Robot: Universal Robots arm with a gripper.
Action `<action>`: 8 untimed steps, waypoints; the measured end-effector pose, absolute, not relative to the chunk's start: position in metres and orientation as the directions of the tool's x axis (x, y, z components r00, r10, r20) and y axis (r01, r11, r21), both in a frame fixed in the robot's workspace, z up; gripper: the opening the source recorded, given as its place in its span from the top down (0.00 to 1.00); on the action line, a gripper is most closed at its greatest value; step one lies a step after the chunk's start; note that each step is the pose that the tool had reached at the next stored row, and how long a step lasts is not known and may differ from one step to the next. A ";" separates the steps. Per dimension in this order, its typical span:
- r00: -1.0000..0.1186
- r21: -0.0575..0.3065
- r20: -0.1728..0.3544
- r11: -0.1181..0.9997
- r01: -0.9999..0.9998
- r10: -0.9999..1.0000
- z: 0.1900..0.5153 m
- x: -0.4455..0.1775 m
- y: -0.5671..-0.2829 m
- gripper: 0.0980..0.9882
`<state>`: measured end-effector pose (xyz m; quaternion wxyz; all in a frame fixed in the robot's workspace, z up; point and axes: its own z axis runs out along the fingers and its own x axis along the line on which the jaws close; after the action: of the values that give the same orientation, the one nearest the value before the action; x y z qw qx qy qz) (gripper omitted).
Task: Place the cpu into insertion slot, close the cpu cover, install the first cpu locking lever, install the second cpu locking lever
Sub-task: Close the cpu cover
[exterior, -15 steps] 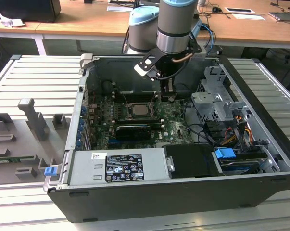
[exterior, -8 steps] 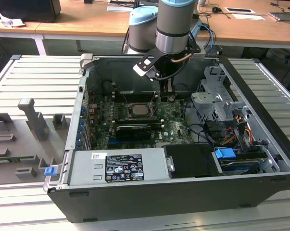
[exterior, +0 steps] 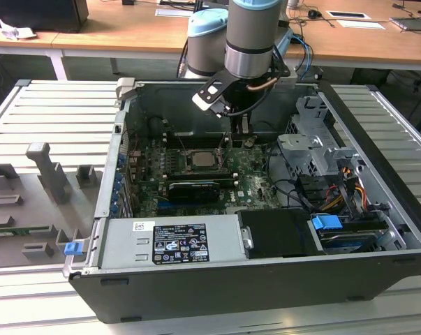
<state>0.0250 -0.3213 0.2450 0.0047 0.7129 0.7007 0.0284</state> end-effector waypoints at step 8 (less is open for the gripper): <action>0.016 0.047 0.034 -0.018 0.999 0.999 0.245 0.022 -0.321 0.99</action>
<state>0.0223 -0.3212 0.2449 0.0047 0.7129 0.7007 0.0285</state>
